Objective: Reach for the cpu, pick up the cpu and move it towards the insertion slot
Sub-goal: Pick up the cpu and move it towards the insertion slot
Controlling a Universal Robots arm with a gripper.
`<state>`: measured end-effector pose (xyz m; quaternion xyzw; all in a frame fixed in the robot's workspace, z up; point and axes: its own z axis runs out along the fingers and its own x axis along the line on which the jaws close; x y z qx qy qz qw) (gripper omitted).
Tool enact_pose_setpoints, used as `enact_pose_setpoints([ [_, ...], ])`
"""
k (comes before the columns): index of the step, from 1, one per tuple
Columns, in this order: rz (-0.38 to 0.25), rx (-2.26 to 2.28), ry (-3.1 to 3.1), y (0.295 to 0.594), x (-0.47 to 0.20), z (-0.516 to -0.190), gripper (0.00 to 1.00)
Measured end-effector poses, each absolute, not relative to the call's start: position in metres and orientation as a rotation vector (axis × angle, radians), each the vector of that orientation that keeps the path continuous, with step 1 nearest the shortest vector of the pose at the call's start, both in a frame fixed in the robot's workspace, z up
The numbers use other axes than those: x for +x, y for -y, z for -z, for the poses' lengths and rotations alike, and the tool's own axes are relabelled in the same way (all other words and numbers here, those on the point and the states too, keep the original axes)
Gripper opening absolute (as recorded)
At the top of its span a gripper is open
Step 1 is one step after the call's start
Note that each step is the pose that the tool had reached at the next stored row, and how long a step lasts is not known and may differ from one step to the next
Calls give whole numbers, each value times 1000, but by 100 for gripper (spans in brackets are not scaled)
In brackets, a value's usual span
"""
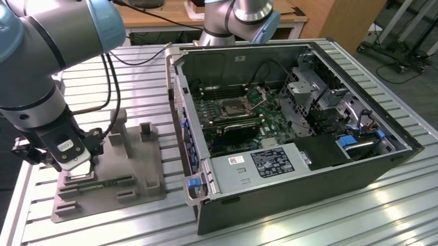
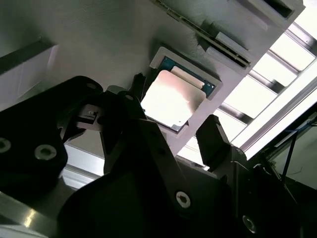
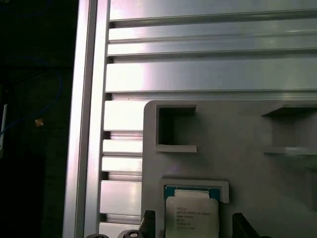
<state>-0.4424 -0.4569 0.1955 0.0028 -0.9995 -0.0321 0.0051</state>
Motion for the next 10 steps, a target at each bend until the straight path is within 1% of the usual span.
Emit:
enact_pose_setpoints([
  [1,101,9,3130,457,-442,-195,70],
  [2,101,9,3130,457,-442,-195,76],
  [4,97,9,3130,457,-442,-194,76],
  [5,96,9,3130,457,-442,-194,82],
  [10,95,9,3130,455,-442,-188,82],
])
